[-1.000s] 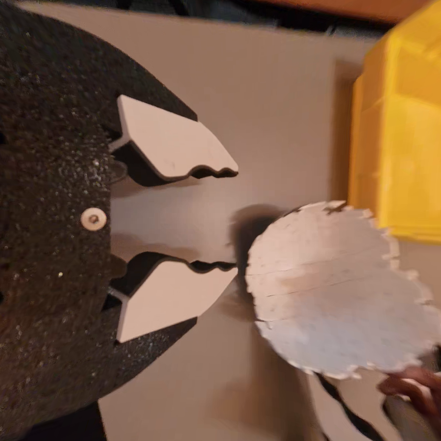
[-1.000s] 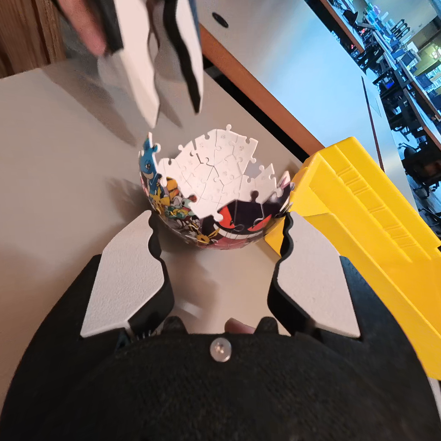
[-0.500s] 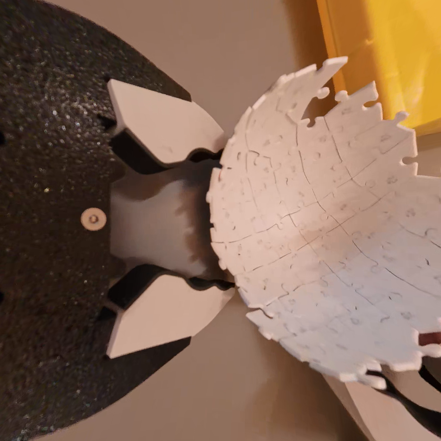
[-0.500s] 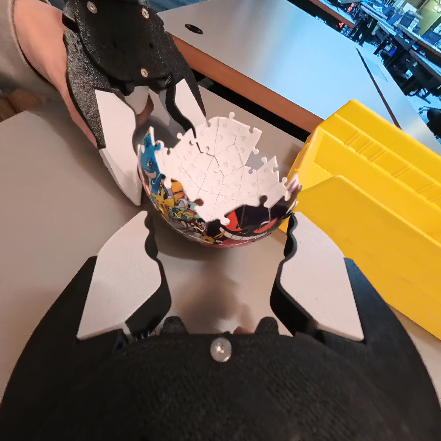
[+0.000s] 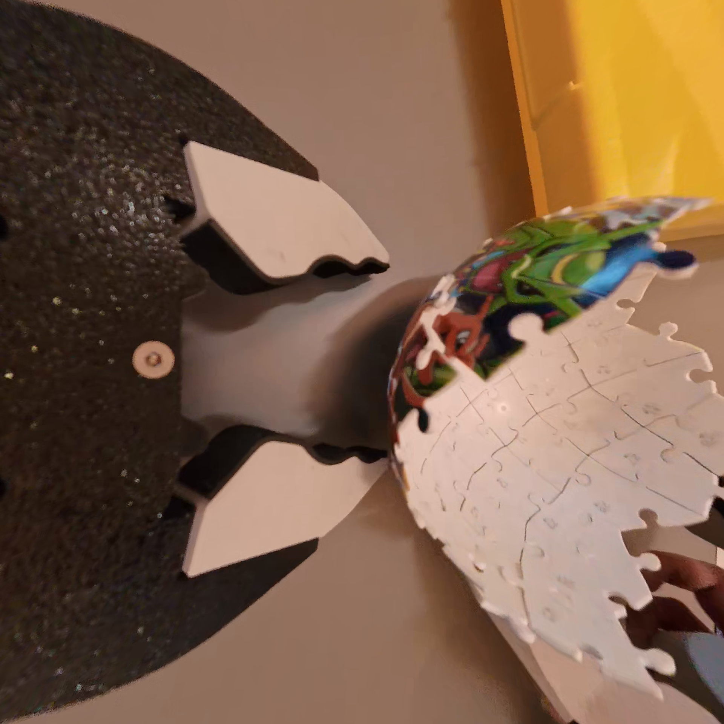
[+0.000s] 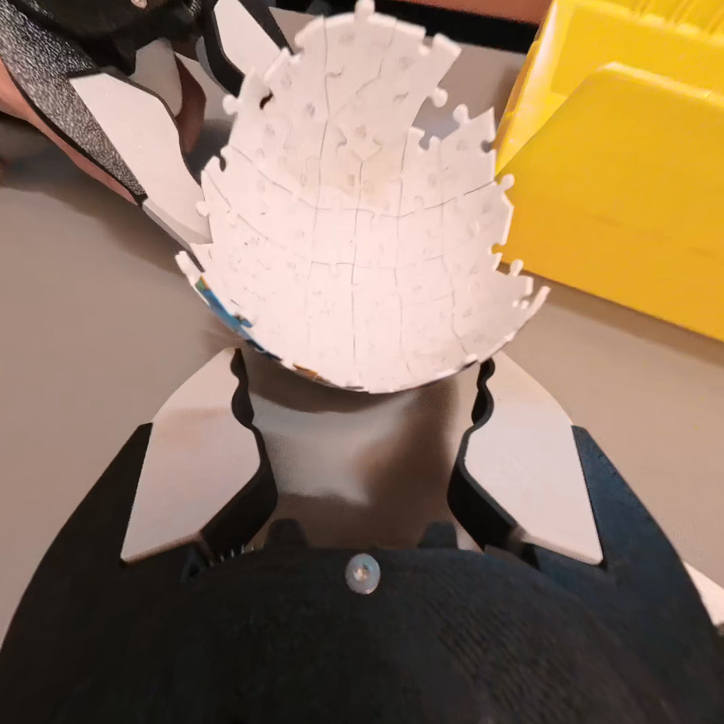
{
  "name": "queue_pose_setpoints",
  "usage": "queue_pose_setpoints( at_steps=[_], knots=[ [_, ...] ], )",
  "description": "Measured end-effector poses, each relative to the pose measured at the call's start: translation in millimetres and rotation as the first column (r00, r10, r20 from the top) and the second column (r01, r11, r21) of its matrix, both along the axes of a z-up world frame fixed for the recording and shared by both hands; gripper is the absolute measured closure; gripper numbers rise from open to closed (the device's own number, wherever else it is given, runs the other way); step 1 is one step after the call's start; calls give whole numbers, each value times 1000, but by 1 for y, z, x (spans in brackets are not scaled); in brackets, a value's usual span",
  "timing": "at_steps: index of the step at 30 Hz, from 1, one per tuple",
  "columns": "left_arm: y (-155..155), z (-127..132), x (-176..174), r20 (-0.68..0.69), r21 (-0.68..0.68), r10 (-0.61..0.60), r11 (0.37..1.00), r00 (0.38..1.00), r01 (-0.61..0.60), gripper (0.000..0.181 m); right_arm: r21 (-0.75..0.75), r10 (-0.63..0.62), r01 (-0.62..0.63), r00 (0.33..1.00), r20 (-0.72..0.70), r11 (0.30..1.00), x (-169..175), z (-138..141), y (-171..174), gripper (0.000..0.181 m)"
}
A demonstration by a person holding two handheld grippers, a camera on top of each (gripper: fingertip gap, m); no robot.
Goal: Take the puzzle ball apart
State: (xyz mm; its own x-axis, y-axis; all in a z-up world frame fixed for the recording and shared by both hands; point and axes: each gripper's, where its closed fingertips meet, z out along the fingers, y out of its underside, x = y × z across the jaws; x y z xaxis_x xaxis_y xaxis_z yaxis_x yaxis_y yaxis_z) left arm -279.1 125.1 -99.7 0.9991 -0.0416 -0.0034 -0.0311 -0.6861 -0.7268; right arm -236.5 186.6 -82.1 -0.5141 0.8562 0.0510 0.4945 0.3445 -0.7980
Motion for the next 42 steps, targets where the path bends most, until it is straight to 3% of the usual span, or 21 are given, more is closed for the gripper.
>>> queue_pose_setpoints(
  at_steps=[1, 6, 16, 21, 28, 34, 42],
  knots=[
    [1, 0, 1, -1, 0, -3, 1000, 1000, 3, 99, -9, 2, -2, 1000, 19, 1000, 1, -3, -1, 70],
    [3, 2, 3, -19, 10, -18, 1000, 1000, 18, 98, -40, -5, 11, 991, 135, 999, 9, -16, 3, 74],
    [0, 7, -2, -70, 31, -55, 998, 996, 57, 96, 14, 56, -59, 986, 155, 998, -16, -25, 3, 74],
    [2, 6, -1, -84, 25, -64, 997, 994, 66, 98, 67, 133, -140, 987, 90, 988, -23, -21, -8, 80],
    [-1, -3, -1, -122, -29, -69, 997, 990, 66, 98, 139, 136, -130, 990, -31, 982, -23, -11, -10, 82],
    [5, -4, 27, -83, -41, -111, 993, 990, 107, 97, 212, 122, -95, 986, -118, 973, 9, 3, -3, 83],
    [37, -7, 116, -25, -59, -283, 958, 959, 281, 99, 275, -8, 70, 976, -218, 959, 108, 18, 26, 84]
  ],
)
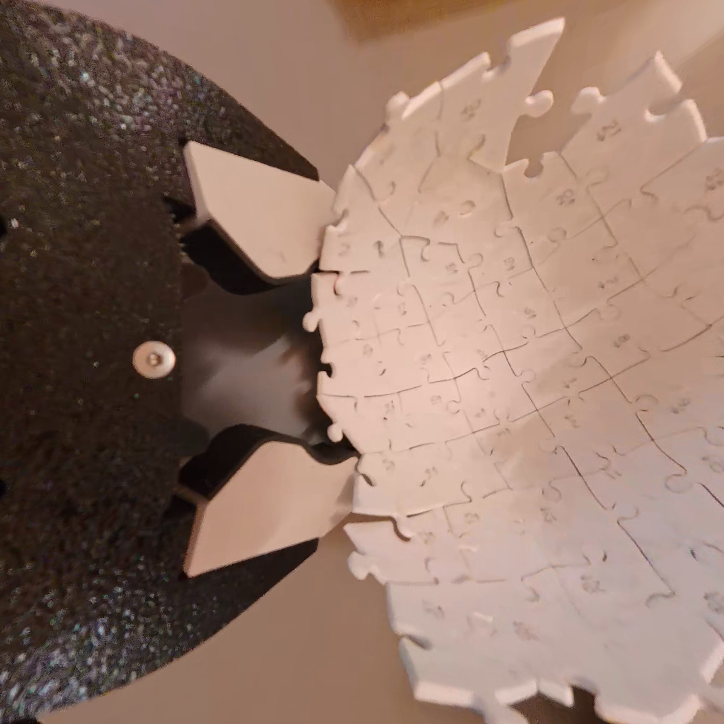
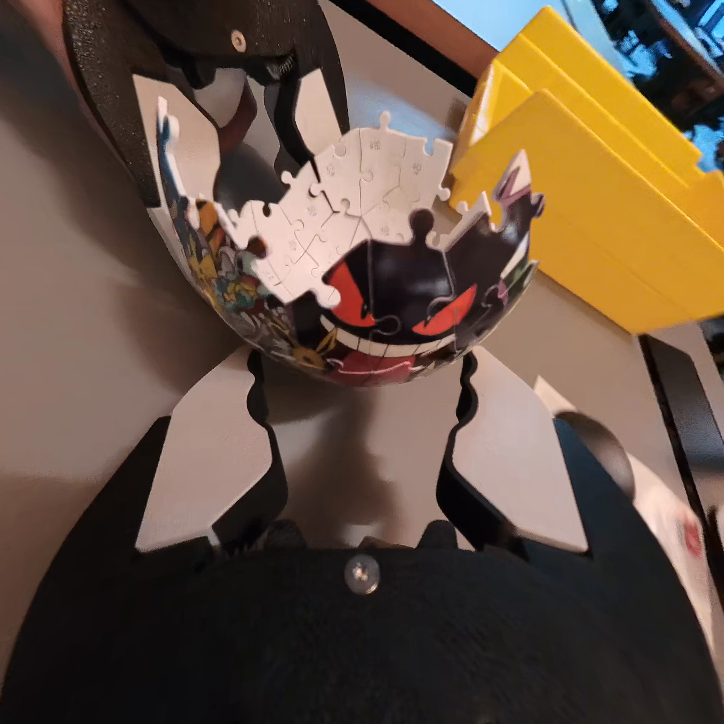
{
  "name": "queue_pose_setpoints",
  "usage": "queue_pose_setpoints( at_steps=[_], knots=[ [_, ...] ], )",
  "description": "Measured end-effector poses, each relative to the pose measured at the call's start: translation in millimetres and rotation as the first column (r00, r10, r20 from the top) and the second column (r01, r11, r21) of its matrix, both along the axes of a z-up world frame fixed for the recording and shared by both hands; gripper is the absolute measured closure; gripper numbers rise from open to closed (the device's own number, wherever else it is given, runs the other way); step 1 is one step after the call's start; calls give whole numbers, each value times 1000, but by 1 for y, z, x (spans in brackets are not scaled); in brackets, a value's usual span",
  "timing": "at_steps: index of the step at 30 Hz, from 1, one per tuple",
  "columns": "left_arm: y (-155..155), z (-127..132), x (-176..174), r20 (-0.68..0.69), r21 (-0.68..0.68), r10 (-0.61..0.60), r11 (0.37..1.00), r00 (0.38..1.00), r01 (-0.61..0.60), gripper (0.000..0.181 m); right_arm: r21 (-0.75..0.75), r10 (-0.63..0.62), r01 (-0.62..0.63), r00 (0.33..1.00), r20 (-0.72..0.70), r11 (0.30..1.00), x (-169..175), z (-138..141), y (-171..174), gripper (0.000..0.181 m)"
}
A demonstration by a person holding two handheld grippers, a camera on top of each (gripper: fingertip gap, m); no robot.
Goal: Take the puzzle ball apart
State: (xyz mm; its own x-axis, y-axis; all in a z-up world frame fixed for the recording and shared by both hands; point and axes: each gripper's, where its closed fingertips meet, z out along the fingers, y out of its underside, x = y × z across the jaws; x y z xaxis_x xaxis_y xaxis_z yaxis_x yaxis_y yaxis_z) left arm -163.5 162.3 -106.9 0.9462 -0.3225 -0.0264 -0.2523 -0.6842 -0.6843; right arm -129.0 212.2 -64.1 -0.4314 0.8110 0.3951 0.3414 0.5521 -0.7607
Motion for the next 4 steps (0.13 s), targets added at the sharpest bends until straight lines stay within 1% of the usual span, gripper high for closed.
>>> queue_pose_setpoints(
  at_steps=[4],
  knots=[
    [20, -1, 47, 1, -29, -97, 995, 995, 97, 98, 27, -107, 108, 993, -41, 994, 51, 2, 18, 85]
  ],
)
